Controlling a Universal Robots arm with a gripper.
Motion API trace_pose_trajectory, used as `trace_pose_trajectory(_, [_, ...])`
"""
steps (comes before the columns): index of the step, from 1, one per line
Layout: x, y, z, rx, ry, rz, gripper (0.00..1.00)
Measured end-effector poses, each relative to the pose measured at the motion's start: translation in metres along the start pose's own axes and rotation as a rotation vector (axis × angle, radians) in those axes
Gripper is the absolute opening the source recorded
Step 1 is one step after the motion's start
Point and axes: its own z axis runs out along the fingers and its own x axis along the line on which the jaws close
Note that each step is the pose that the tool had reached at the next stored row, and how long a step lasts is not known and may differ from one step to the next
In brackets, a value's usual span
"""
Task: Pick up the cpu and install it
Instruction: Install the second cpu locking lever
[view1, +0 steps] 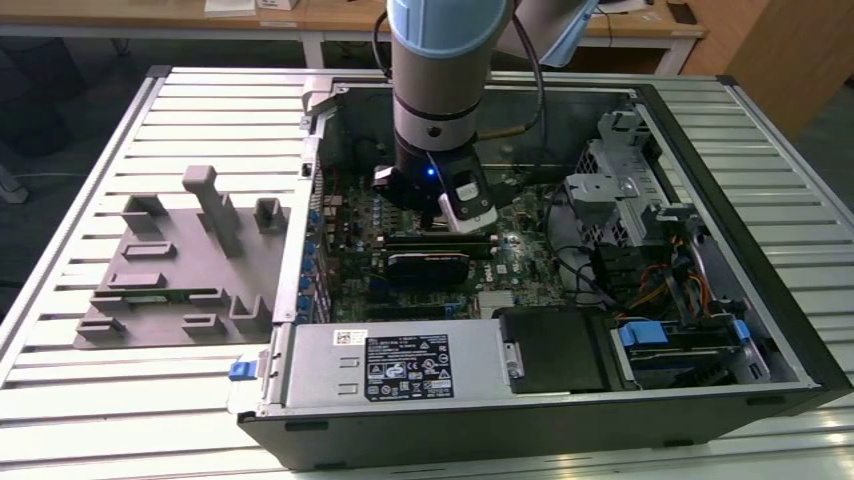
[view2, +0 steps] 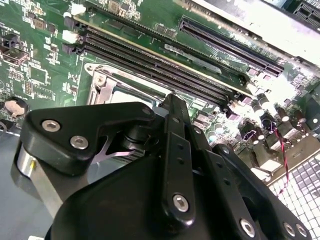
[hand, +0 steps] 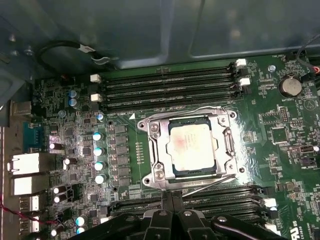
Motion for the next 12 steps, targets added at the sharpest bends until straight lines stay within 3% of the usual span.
trace_pose_trajectory(7, [0.0000, -0.0035, 0.0032, -0.0066, 0.0010, 0.000, 0.11])
trace_pose_trajectory(10, [0.0008, -0.0048, 0.0039, -0.0205, 0.0030, 0.000, 0.11])
trace_pose_trajectory(12, [0.0009, -0.0060, 0.0045, -0.0405, 0.0060, -0.001, 0.11])
